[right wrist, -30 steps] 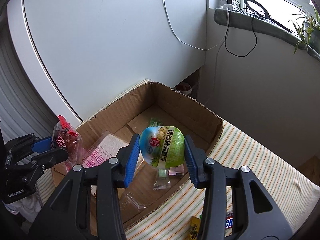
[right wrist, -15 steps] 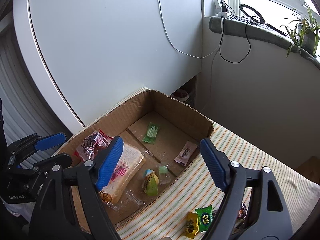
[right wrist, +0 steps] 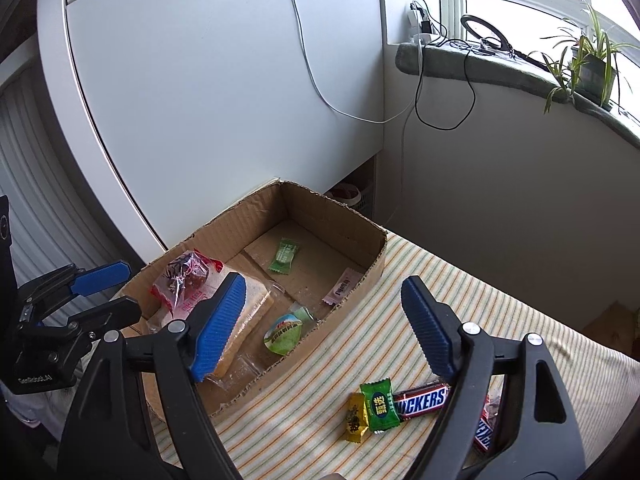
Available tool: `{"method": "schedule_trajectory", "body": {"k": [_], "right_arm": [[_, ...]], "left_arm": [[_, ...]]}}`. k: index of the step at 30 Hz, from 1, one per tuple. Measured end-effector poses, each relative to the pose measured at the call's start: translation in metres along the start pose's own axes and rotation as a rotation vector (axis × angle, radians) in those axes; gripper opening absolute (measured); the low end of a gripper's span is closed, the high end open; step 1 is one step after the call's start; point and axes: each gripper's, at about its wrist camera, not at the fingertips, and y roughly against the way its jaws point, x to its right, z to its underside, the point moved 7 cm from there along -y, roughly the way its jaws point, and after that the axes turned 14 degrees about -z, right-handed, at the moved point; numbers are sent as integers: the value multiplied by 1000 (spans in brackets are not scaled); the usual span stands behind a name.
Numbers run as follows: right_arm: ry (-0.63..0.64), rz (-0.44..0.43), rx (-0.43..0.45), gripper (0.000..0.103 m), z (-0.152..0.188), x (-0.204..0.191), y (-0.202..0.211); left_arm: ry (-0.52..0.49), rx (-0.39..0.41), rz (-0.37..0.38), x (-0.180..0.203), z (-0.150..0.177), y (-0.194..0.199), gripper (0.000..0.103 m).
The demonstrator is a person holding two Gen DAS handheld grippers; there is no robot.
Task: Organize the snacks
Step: 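Move both tools back to the remaining snacks on the bed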
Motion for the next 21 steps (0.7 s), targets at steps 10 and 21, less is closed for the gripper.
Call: {"method": "schedule_trajectory", "body": {"k": [10, 21], "right_arm": [[-23, 71, 24, 83, 22, 31, 51], [-97, 139, -1, 83, 67, 86, 88]], "left_arm": [[-37, 1, 47, 34, 3, 5, 54], [-118, -23, 127, 95, 20, 9, 54]]}}
